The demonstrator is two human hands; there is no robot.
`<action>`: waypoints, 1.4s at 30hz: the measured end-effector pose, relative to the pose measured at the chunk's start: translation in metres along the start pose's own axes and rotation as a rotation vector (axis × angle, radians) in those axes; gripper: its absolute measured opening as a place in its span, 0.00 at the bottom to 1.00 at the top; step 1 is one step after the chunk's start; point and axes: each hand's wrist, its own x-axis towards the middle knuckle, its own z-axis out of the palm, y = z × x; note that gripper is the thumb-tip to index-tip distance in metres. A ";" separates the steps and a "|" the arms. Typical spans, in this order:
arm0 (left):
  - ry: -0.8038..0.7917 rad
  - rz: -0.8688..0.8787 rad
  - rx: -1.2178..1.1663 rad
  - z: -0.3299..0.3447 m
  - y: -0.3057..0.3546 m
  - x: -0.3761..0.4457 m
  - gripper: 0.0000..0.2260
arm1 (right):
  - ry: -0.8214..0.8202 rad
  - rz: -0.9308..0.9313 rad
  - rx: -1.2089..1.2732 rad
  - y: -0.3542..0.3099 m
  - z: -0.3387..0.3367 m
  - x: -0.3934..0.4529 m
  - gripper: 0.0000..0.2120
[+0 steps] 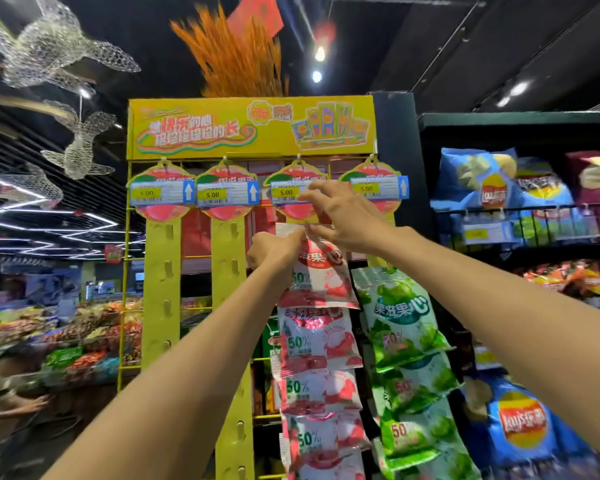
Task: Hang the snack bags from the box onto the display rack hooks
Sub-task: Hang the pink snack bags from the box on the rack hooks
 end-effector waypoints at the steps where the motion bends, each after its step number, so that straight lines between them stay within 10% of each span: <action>1: 0.001 0.005 -0.001 -0.001 -0.002 0.000 0.25 | -0.003 -0.011 -0.019 0.000 0.001 0.000 0.26; 27: -0.071 0.029 -0.008 -0.010 -0.018 -0.005 0.27 | 0.105 -0.210 -0.238 0.016 0.015 -0.003 0.24; 42: -0.013 0.681 0.417 -0.093 -0.080 -0.063 0.15 | 0.175 -0.069 -0.049 -0.025 0.037 -0.088 0.19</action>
